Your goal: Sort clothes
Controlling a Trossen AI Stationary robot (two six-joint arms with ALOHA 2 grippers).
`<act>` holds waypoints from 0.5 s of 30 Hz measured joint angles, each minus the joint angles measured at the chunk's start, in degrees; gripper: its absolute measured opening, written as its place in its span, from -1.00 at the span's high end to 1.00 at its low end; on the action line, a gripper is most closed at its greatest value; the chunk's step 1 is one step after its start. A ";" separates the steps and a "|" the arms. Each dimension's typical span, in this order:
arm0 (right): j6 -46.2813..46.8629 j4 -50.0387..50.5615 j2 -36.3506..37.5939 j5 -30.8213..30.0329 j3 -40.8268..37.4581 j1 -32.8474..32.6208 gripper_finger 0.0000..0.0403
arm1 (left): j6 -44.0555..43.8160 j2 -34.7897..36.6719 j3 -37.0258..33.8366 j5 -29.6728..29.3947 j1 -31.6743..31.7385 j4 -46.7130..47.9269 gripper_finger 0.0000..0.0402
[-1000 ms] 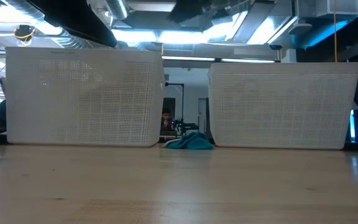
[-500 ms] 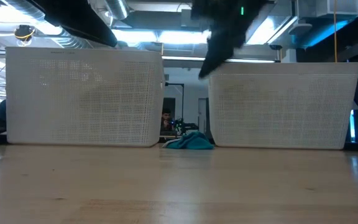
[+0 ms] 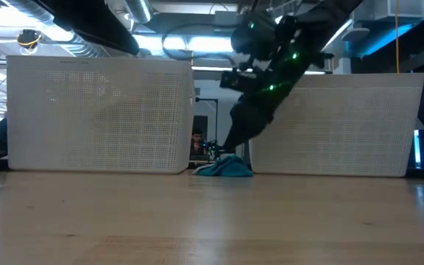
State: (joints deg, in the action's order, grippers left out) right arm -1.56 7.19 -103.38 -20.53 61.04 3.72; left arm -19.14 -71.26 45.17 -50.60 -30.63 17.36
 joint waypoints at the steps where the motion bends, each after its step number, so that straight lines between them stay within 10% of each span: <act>1: -0.17 -0.67 -0.69 0.04 -0.02 0.25 -0.37 | 0.00 0.00 0.00 0.02 -0.02 0.10 0.10; 15: -0.15 -2.82 -6.79 2.53 0.02 2.39 -0.34 | 0.02 0.00 0.00 0.02 -0.02 0.18 0.10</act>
State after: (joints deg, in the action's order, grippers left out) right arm -1.70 4.37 -110.17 -18.00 61.06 6.11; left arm -19.11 -71.26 45.17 -50.59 -30.65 17.54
